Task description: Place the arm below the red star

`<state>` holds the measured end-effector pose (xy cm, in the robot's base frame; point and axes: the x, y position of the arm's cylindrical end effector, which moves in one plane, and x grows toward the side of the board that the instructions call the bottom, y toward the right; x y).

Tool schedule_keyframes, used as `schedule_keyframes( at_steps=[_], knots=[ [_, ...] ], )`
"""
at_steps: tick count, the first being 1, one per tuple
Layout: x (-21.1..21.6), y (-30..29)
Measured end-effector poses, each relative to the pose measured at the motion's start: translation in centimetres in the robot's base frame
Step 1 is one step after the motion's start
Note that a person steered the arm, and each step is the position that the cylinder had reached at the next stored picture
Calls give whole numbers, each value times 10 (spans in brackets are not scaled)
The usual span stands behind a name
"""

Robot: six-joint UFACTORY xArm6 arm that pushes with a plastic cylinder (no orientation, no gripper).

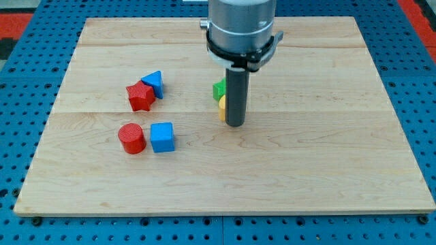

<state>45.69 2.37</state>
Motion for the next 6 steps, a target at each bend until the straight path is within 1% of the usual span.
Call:
schedule_keyframes(
  at_steps=[3,5,6],
  knots=[
    [-97,0],
    [-135,0],
    [-133,0]
  ],
)
